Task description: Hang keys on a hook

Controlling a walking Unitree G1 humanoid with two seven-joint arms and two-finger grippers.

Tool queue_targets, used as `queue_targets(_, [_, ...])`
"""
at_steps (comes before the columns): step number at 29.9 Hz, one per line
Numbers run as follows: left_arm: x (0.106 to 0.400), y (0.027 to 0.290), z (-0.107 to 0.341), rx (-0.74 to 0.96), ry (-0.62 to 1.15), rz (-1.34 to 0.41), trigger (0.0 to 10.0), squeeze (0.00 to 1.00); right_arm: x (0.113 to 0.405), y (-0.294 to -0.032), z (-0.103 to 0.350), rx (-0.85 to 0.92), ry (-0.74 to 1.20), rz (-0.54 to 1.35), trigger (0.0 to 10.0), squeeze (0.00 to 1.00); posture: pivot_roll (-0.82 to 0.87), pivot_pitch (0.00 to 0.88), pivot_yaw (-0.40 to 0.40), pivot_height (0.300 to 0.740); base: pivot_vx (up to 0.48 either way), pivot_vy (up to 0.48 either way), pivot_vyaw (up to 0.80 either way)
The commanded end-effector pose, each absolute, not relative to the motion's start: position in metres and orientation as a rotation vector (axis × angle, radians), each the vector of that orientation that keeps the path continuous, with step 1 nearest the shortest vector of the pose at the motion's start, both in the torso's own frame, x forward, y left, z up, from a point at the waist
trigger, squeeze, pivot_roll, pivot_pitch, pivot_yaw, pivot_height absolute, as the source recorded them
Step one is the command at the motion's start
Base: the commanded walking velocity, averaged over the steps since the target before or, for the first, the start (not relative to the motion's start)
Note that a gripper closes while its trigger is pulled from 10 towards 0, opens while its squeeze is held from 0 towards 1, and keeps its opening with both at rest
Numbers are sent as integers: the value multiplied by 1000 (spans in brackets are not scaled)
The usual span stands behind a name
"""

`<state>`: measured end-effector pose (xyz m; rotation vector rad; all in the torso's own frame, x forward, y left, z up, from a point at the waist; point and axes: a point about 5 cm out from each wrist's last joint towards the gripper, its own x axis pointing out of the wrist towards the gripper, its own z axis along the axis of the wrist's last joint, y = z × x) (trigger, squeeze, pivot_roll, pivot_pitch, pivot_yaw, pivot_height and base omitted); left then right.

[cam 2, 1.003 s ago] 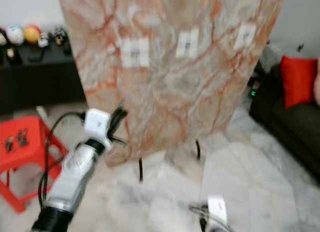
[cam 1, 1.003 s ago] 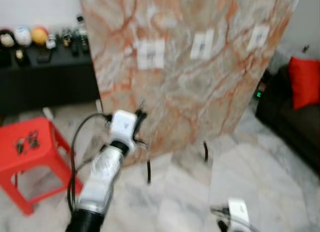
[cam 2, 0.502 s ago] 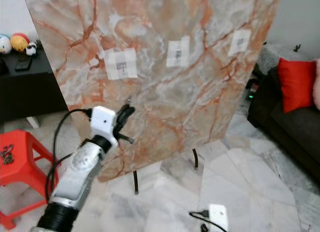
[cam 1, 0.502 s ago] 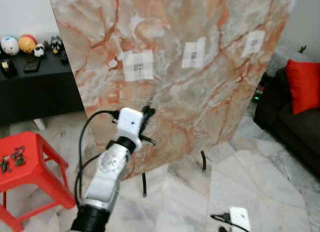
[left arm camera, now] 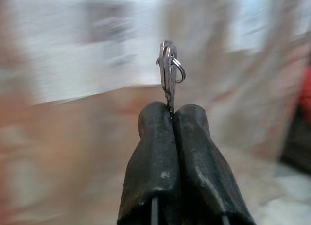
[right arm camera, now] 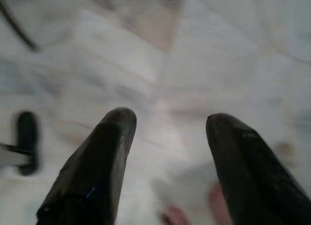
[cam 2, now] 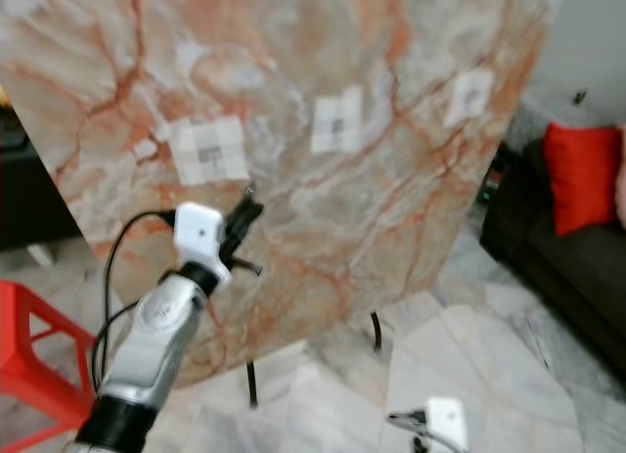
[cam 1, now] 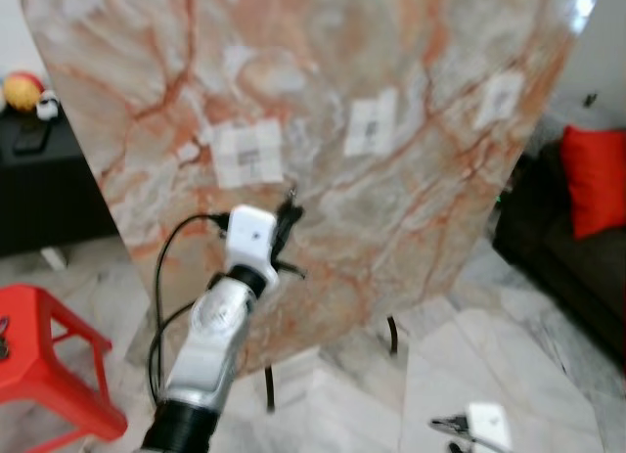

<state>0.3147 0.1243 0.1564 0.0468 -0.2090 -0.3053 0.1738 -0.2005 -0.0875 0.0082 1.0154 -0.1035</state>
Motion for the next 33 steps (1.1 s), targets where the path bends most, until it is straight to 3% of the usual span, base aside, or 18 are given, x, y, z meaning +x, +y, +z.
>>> queue_targets(1, [314,112,162,35,-231,-342,10000,0,171,-212,-87,11,1012,-150,10000,0,101,57,-95,740,322,0,0])
queue_targets(13, [303,107,167,-40,-278,-417,10000,0,187,-196,-82,5,990,-133,10000,0,103,64,-91,740,72,0,0])
queue_targets(21, [302,118,173,-52,-305,-370,10000,0,195,-179,-81,10,980,-118,10000,0,102,66,-89,740,0,0,0])
queue_targets(33, [291,131,169,-52,-292,-363,10000,0,205,-193,-73,-9,958,-125,10000,0,110,73,-89,740,0,0,0])
